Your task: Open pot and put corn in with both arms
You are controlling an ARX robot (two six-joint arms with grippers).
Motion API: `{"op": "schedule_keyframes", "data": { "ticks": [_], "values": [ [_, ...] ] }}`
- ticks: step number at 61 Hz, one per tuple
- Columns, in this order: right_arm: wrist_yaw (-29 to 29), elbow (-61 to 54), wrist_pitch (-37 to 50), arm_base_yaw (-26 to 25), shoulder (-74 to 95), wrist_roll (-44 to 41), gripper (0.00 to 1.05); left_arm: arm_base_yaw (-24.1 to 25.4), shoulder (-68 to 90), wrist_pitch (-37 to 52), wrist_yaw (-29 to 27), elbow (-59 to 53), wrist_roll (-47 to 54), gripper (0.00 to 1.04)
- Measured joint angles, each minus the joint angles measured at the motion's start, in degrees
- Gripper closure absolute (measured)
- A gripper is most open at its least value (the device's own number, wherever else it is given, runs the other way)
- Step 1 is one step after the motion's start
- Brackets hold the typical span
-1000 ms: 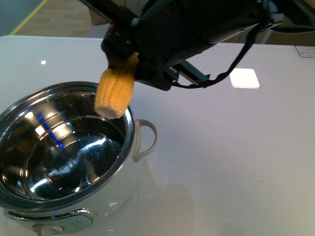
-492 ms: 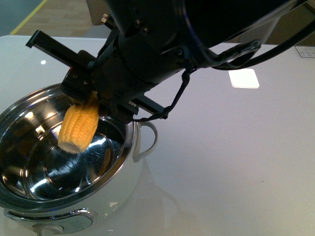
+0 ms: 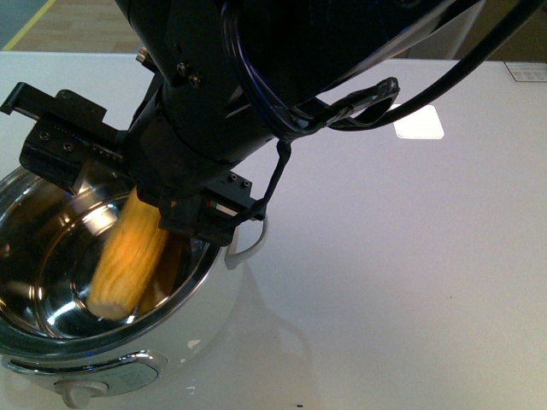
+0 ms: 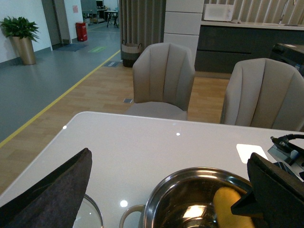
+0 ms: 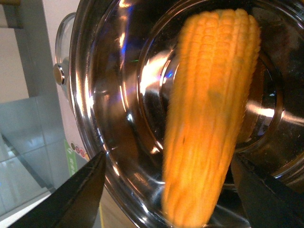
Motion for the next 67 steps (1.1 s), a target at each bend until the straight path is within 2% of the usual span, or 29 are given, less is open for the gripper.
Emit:
{"op": "schedule_keyframes", "data": {
  "ticks": [3, 5, 16, 24, 36, 51, 53, 57, 62, 67],
  "values": [
    [-0.1, -1.5, 1.5, -0.9, -1.1, 1.3, 0.09, 0.0, 0.0, 0.0, 0.0, 0.0, 0.0, 0.07],
    [-0.3, -2.3, 2.3, -1.4, -1.8, 2.2, 0.07, 0.0, 0.0, 0.0, 0.0, 0.0, 0.0, 0.07],
    [-0.3, -8.2, 7.6, -5.7, -9.0, 5.4, 0.09, 0.0, 0.0, 0.0, 0.0, 0.0, 0.0, 0.07],
    [3.8, -13.5, 7.7, -11.0, -16.8, 4.0, 0.09, 0.0, 0.0, 0.0, 0.0, 0.0, 0.0, 0.07],
    [10.6, -23.8, 4.0, -21.4, -32.8, -8.5, 0.09, 0.0, 0.0, 0.0, 0.0, 0.0, 0.0, 0.07],
    [13.3, -34.7, -1.8, -32.2, -52.2, -23.1, 0.09, 0.0, 0.0, 0.0, 0.0, 0.0, 0.0, 0.07],
    [19.2, -38.9, 7.0, -32.5, -54.3, -28.5, 0.15, 0.0, 0.0, 0.0, 0.0, 0.0, 0.0, 0.07],
    [25.5, -45.7, 23.3, -33.2, -56.2, -36.9, 0.25, 0.0, 0.0, 0.0, 0.0, 0.0, 0.0, 0.07],
    [26.3, -52.3, 37.6, -34.4, -58.4, -44.5, 0.39, 0.0, 0.0, 0.0, 0.0, 0.0, 0.0, 0.07],
    [25.4, -55.5, 42.1, -35.5, -61.1, -48.3, 0.53, 0.0, 0.0, 0.0, 0.0, 0.0, 0.0, 0.07]
  ]
}}
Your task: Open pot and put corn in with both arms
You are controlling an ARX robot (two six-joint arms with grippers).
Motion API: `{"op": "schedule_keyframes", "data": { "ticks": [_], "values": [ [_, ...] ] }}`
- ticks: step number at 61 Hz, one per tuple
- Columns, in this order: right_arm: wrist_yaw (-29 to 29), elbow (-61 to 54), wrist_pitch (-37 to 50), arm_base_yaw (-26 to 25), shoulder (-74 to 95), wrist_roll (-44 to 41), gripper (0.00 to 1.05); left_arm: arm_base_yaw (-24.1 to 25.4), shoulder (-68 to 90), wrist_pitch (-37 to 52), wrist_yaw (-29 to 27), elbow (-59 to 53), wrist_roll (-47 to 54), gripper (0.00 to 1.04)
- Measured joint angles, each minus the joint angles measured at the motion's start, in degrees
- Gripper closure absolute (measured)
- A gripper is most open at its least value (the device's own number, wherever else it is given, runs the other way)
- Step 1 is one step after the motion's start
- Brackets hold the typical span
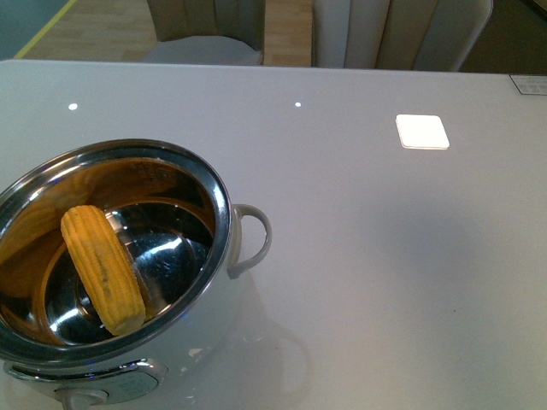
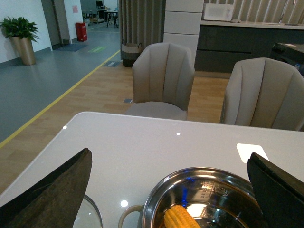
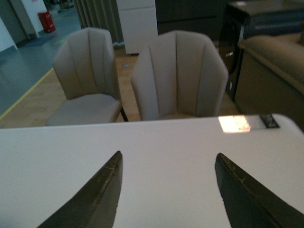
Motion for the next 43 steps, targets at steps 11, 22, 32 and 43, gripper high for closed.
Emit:
{"op": "schedule_keyframes", "data": {
  "ticks": [11, 22, 32, 43],
  "values": [
    [-2.1, -5.2, -0.3, -2.1, -5.7, -2.7, 0.85, 0.0, 0.0, 0.0, 0.0, 0.0, 0.0, 0.07],
    [-5.4, -9.0, -2.7, -4.8, -11.7, -3.6, 1.03, 0.0, 0.0, 0.0, 0.0, 0.0, 0.0, 0.07],
    [-8.0, -11.5, -5.9, -8.3, -17.4, -3.7, 1.03, 0.0, 0.0, 0.0, 0.0, 0.0, 0.0, 0.07],
    [-8.1, -13.4, -10.1, -8.4, -23.6, -3.7, 1.03, 0.0, 0.0, 0.0, 0.0, 0.0, 0.0, 0.07]
  ]
}}
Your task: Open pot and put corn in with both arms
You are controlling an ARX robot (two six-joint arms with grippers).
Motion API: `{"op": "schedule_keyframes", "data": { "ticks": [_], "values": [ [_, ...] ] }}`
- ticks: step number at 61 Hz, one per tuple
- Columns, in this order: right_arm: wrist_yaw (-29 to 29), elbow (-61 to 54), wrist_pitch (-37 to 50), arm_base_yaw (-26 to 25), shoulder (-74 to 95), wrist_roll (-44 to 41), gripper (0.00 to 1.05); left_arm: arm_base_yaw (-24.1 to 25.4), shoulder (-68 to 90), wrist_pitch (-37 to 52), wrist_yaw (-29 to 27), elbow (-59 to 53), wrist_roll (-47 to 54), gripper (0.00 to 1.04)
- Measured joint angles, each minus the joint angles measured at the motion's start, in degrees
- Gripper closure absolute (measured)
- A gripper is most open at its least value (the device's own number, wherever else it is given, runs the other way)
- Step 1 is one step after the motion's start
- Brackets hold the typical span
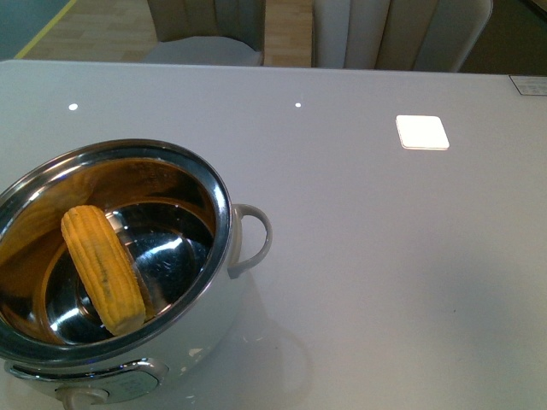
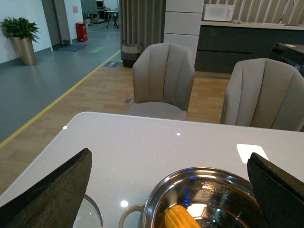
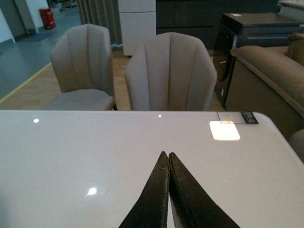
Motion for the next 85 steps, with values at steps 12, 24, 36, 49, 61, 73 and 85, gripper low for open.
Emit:
{"op": "schedule_keyframes", "data": {
  "ticks": [12, 24, 36, 49, 61, 73, 85],
  "values": [
    [-0.1, -2.0, -0.7, 0.0, -3.5, 0.0, 1.03, 0.0, 0.0, 0.0, 0.0, 0.0, 0.0, 0.07],
    [-0.1, -2.0, -6.9, 0.0, -10.3, 0.0, 1.03, 0.0, 0.0, 0.0, 0.0, 0.0, 0.0, 0.07],
    [-0.1, -2.0, -12.1, 0.0, -15.7, 0.0, 1.03, 0.0, 0.0, 0.0, 0.0, 0.0, 0.0, 0.07],
    [-0.1, -2.0, -16.8, 0.0, -20.4, 0.0, 1.03, 0.0, 0.0, 0.0, 0.0, 0.0, 0.0, 0.07],
    [-0.1, -2.0, -20.9, 0.0, -24.5, 0.0, 1.03, 0.0, 0.0, 0.0, 0.0, 0.0, 0.0, 0.07],
    [0.0, -2.0, -31.1, 0.0, -32.9, 0.0, 1.03, 0.0, 0.0, 0.0, 0.0, 0.0, 0.0, 0.07],
    [0.0, -2.0, -32.2, 0.0, -35.5, 0.0, 1.03, 0.0, 0.0, 0.0, 0.0, 0.0, 0.0, 0.07]
  ]
}}
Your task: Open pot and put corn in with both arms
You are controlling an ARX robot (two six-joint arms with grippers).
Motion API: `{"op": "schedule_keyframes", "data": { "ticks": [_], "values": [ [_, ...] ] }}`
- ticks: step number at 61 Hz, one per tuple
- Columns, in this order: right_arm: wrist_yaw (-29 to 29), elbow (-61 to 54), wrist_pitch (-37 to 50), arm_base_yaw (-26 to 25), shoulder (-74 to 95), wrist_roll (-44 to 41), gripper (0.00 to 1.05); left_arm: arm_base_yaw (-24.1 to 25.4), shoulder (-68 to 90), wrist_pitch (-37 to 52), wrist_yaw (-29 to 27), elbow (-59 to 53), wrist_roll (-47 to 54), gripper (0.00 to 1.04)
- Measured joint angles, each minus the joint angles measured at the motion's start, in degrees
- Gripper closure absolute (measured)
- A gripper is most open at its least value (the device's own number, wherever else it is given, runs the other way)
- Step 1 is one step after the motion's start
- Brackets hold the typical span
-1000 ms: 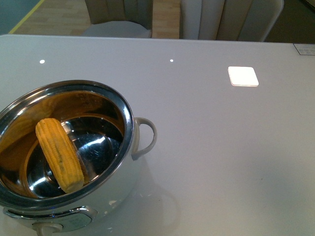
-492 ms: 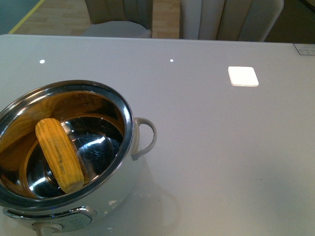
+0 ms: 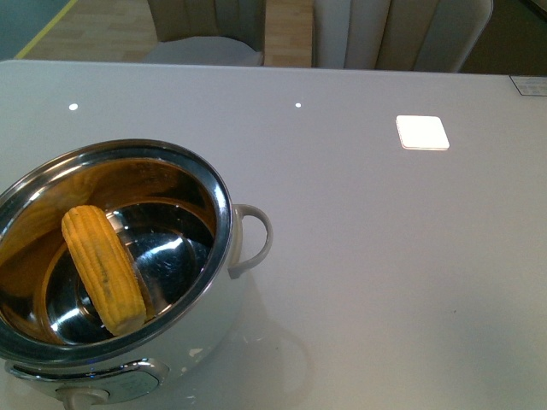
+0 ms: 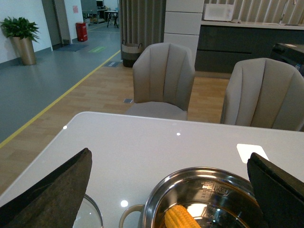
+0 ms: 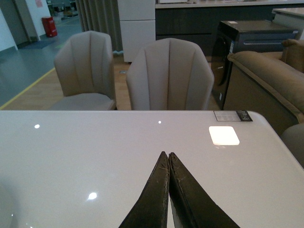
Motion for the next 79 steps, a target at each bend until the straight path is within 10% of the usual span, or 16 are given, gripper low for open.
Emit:
{"op": "schedule_keyframes", "data": {
  "ticks": [36, 79],
  "values": [
    [0.0, 0.0, 0.0, 0.0, -0.1, -0.1, 0.07, 0.0, 0.0, 0.0, 0.0, 0.0, 0.0, 0.07],
    [0.0, 0.0, 0.0, 0.0, -0.1, -0.1, 0.09, 0.0, 0.0, 0.0, 0.0, 0.0, 0.0, 0.07]
  ]
}}
